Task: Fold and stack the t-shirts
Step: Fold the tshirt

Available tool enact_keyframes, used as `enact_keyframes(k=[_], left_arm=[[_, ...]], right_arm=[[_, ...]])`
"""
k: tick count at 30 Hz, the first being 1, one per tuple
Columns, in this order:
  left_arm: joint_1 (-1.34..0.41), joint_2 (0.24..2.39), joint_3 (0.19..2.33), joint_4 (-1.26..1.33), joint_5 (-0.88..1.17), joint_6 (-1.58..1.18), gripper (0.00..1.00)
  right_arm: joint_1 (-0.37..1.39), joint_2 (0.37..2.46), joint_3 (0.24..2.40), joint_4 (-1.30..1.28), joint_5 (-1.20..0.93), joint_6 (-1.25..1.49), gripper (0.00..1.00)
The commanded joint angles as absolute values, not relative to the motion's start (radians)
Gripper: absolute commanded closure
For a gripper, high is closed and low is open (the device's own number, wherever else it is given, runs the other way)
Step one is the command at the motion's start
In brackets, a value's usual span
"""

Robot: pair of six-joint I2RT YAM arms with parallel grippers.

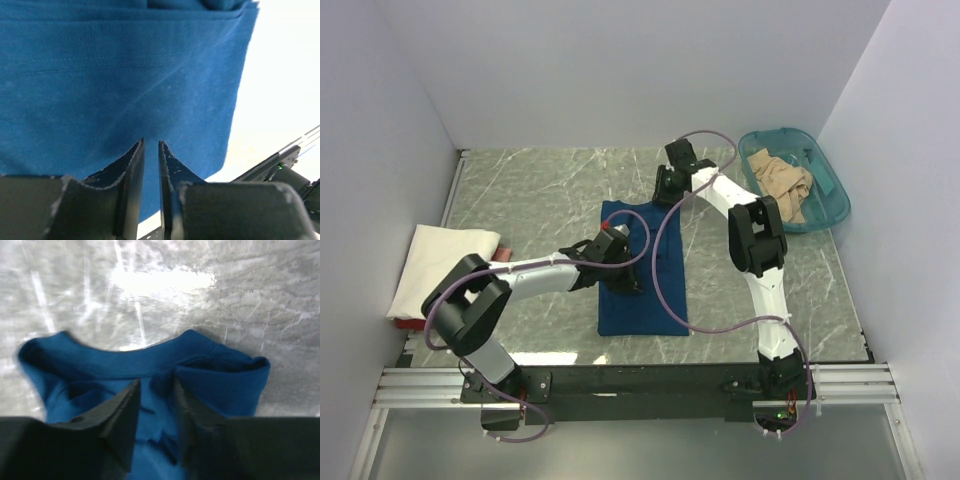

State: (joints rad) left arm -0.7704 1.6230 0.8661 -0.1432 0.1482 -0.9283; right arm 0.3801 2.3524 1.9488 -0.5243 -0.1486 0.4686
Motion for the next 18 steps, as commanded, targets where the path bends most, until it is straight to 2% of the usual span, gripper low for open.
enact_keyframes(k=[1,5,10,13,14,18], left_arm=[[-0.741,1.527,0.908,-0.152,0.12,-0.894,0.76],[-0.689,1.456,0.885,-0.161,0.138,-0.893,0.75],[-0.617,1.3,0.806,-0.213,0.095,-0.923,0.72],[-0.58,1.2,0.726,-0.238,0.055,-0.969,0.69],[-0.572,1.18,0.706,-0.238,0.058,-0.977,0.69],[-0.56,1.085,0.603,-0.204,0.103,-1.025,0.73]], right_arm=[[0.35,2.22,1.964,-0.482,-0.256,0.482,0.58],[0.328,2.131,1.942,-0.479,-0.293,0.492,0.49],[0.314,1.952,1.804,-0.477,-0.275,0.503,0.49],[0.313,1.78,1.581,-0.413,-0.27,0.529,0.49],[0.313,1.731,1.437,-0.349,-0.281,0.552,0.5],[0.319,1.454,1.098,-0.223,-0.351,0.61,0.52]])
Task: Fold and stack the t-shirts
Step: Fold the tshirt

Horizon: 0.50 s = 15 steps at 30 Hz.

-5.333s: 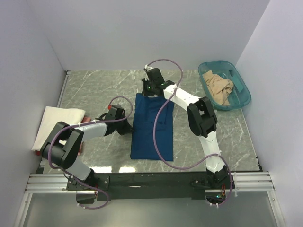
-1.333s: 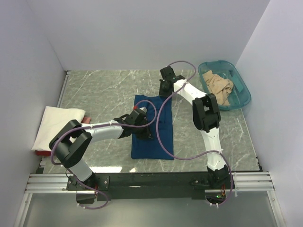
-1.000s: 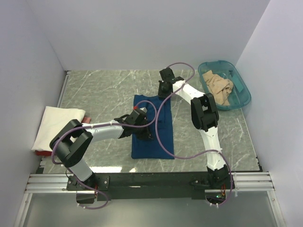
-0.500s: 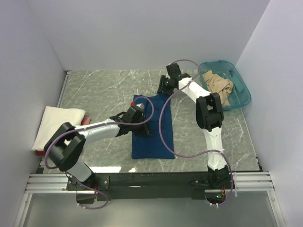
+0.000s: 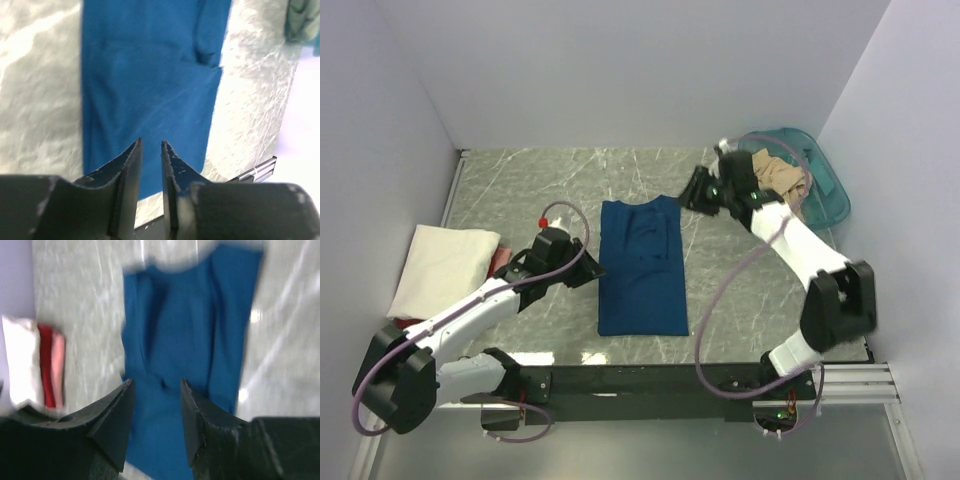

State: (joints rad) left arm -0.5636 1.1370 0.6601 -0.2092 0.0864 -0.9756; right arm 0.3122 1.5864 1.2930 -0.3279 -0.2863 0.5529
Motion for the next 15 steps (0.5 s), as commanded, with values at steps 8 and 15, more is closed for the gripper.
enact_keyframes(k=[8,15], left_arm=[[-0.583,1.022,0.439,-0.104,0.202,-1.078,0.81],[-0.667,1.022,0.364,-0.043,0.187,-1.14,0.84]], right_arm=[[0.488,1.192,0.707,-0.112,-0.287,0.655,0.53],[0.687,1.297,0.774,-0.078,-0.143,0.647,0.53]])
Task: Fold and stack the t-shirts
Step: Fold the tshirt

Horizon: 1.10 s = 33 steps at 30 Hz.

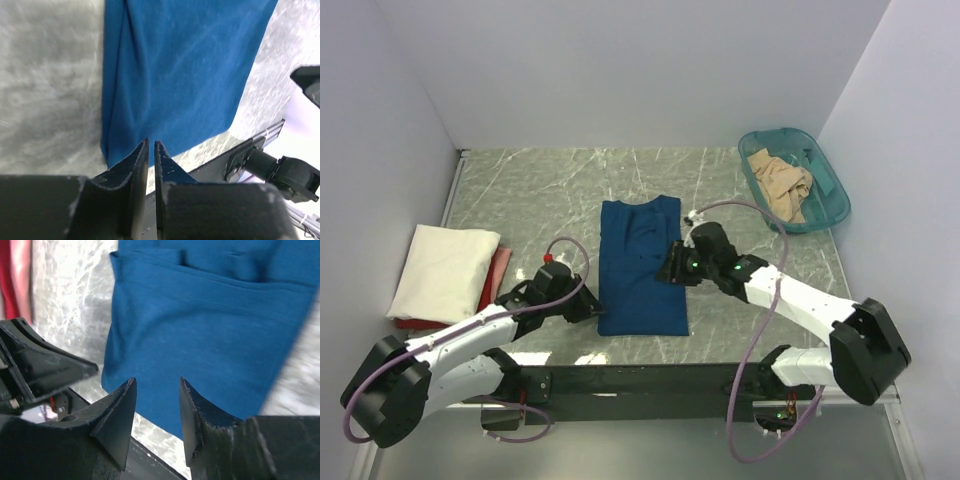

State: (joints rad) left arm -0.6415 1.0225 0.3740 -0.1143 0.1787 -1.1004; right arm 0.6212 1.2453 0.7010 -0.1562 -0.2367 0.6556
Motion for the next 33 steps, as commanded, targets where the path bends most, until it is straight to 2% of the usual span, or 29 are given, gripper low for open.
enact_keyframes(k=[1,7,17,21,29,33], left_arm=[[-0.682,1.025,0.359,-0.04,0.173,-1.146,0.85],[-0.701,1.043,0.327,-0.008,0.157,-1.186,0.87],[-0.704,1.101,0.279,0.021,0.077,-1.238,0.95],[-0.704,1.1,0.247,0.029,0.075,-1.256,0.99],[-0.704,1.062,0.241,0.003,0.066,-1.256,0.99],[-0.704,1.066,0.245,0.003,0.061,-1.253,0.99]], right_arm=[[0.707,1.325,0.805,-0.084,-0.12,0.638,0.53],[0.798,1.59,1.069,-0.117,0.021,0.52,0.54],[0.839,1.926,1.367,-0.138,0.005,0.397,0.54],[0.85,1.988,1.422,-0.155,0.003,0.374,0.54],[0.865,2.04,1.48,-0.209,0.017,0.359,0.54],[0.865,2.057,1.503,-0.233,0.025,0.348,0.63]])
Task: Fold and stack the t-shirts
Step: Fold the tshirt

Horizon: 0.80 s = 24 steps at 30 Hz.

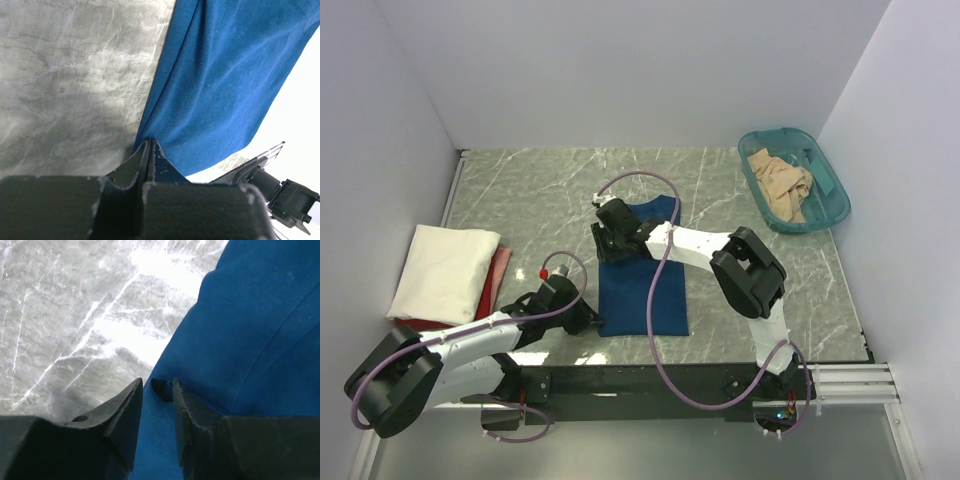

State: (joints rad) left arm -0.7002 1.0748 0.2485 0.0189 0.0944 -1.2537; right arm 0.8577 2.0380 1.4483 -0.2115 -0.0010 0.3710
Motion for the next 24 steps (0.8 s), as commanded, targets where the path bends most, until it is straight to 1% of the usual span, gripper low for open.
enact_keyframes(k=[1,8,14,17,18,19,20,21,24], left_arm=[[-0.704,1.066,0.245,0.003,0.064,-1.253,0.99],[-0.704,1.052,0.247,-0.024,0.063,-1.253,0.99],[-0.704,1.043,0.242,-0.028,0.054,-1.255,0.99],[-0.704,1.045,0.233,-0.017,0.057,-1.258,0.99],[-0.704,1.045,0.232,-0.014,0.057,-1.258,0.99],[-0.704,1.045,0.23,-0.015,0.058,-1.259,0.99],[-0.704,1.045,0.229,-0.012,0.057,-1.259,0.99],[-0.703,1.046,0.227,-0.012,0.057,-1.259,0.99],[-0.704,1.046,0.227,-0.008,0.052,-1.258,0.99]], right_arm=[[0.867,2.065,1.509,-0.244,0.025,0.345,0.64],[0.867,2.079,1.523,-0.273,0.005,0.327,0.64],[0.87,2.057,1.49,-0.256,0.003,0.325,0.65],[0.871,2.054,1.482,-0.249,0.003,0.325,0.74],[0.87,2.056,1.483,-0.25,-0.017,0.325,0.84],[0.87,2.056,1.485,-0.249,-0.017,0.325,0.88],[0.87,2.056,1.485,-0.247,-0.018,0.328,0.96],[0.868,2.054,1.486,-0.245,-0.02,0.33,0.99],[0.87,2.045,1.496,-0.244,-0.005,0.337,1.0]])
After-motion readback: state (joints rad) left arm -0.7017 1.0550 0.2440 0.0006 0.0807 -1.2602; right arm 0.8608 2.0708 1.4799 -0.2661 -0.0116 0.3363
